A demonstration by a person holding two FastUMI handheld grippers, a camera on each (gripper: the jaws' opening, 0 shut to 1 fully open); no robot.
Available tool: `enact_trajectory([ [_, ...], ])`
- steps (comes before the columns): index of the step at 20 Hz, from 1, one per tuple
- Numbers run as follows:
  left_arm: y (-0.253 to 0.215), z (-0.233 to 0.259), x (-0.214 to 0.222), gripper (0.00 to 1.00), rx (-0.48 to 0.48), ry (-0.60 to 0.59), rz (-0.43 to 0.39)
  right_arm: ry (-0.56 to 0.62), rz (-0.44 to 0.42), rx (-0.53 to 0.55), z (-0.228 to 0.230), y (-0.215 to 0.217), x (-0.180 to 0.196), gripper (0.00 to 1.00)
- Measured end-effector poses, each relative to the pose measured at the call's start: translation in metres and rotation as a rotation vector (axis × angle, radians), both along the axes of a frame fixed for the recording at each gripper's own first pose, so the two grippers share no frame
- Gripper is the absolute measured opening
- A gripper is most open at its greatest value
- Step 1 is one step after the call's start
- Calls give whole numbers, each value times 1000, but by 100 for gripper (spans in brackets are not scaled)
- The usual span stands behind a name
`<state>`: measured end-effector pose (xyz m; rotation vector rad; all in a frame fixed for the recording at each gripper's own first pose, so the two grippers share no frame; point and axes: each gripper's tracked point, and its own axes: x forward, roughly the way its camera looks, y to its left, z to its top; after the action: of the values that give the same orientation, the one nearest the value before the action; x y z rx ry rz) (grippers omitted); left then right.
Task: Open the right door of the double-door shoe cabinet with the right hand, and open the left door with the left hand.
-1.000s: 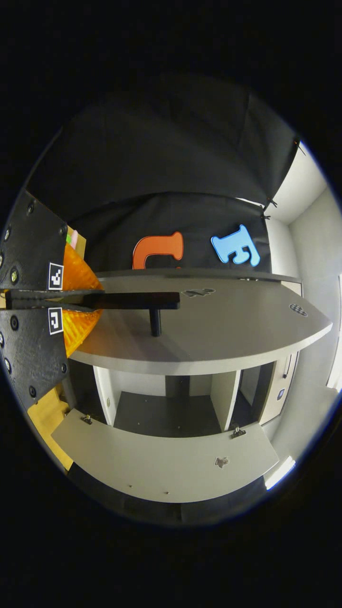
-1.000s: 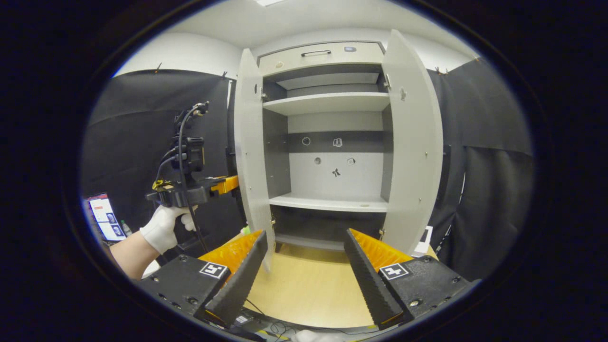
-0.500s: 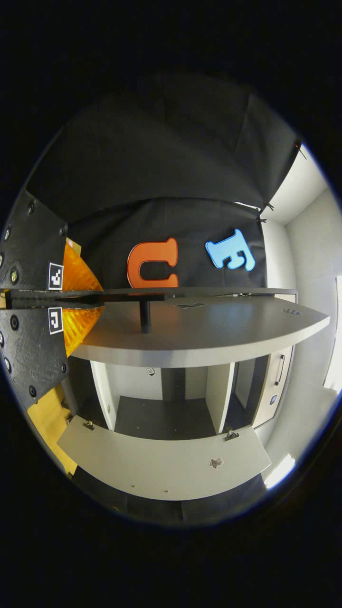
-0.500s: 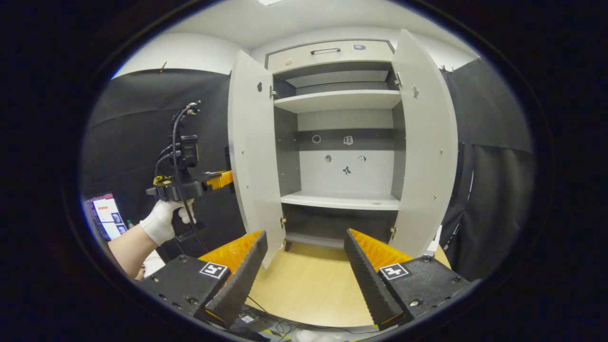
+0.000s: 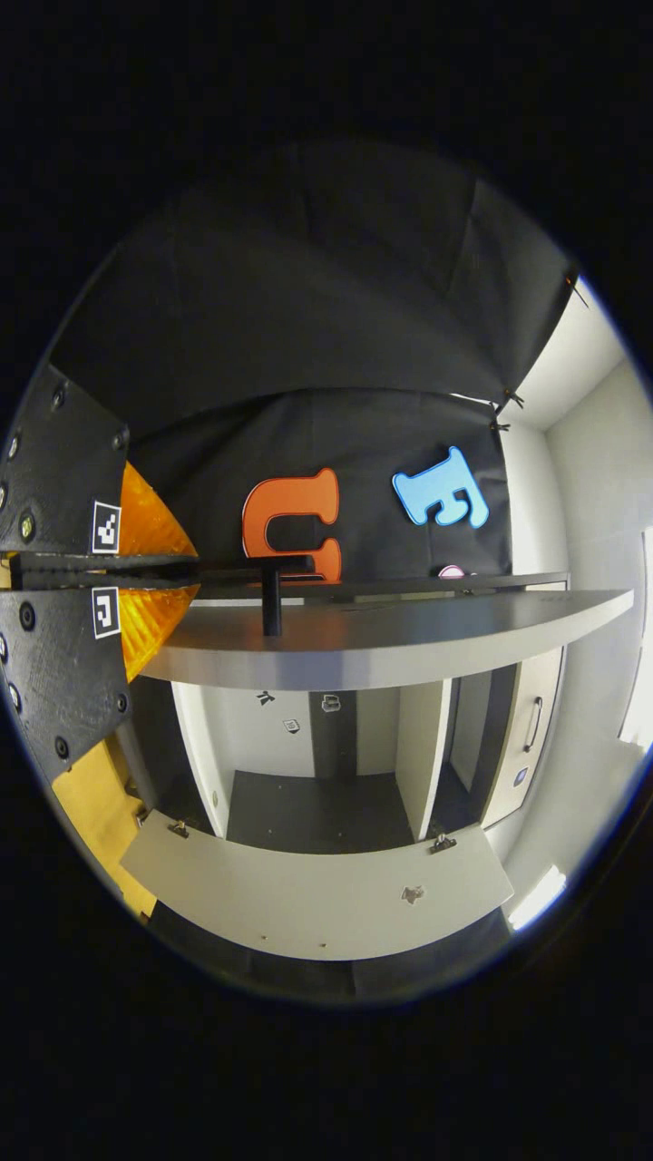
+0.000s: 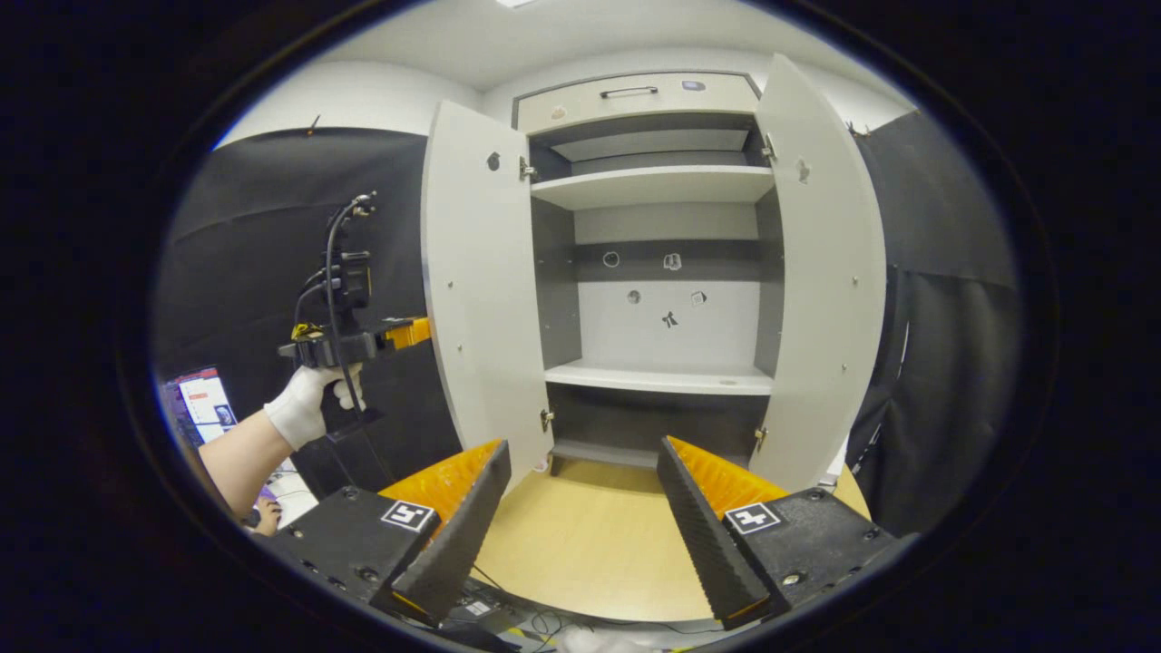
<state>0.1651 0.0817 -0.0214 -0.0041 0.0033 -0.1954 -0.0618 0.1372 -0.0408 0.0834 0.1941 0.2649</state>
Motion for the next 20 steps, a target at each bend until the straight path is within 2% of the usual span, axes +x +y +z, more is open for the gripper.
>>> enact_trajectory([
  [2, 1, 1, 0, 0, -9, 3, 9, -1, -5, -4, 0, 0, 1, 100],
  [3, 0, 0, 1, 8, -14, 8, 13, 0, -5, -4, -2, -1, 2, 100],
  [4, 1, 0, 0, 0, -13, 7, 16, 3, -5, -3, -2, 0, 1, 100],
  [9, 3, -3, -4, 2, -7, 19, 8, 13, -19, 5, -6, -6, -1, 100],
  [11, 18, -4, -4, 7, 38, 5, 69, 14, -26, 11, -7, -8, -1, 100],
  [13, 31, -7, -7, 35, 14, 4, 100, 19, -26, 9, -9, -7, -1, 100],
  [14, 36, -9, -10, 69, -10, 13, 107, 23, -23, 5, -11, -6, -1, 100],
  [15, 38, -12, -12, 67, -22, 19, 107, 25, -22, 6, -12, -5, 0, 100],
  [16, 41, -13, -14, 91, -17, 21, 116, 27, -18, 10, -11, -4, 0, 100],
  [18, 50, -16, -18, 98, 19, 18, 144, 30, -13, 8, -13, -2, 0, 100],
  [20, 56, -19, -29, 96, 48, 13, 164, 27, -13, 8, -12, -3, 1, 100],
])
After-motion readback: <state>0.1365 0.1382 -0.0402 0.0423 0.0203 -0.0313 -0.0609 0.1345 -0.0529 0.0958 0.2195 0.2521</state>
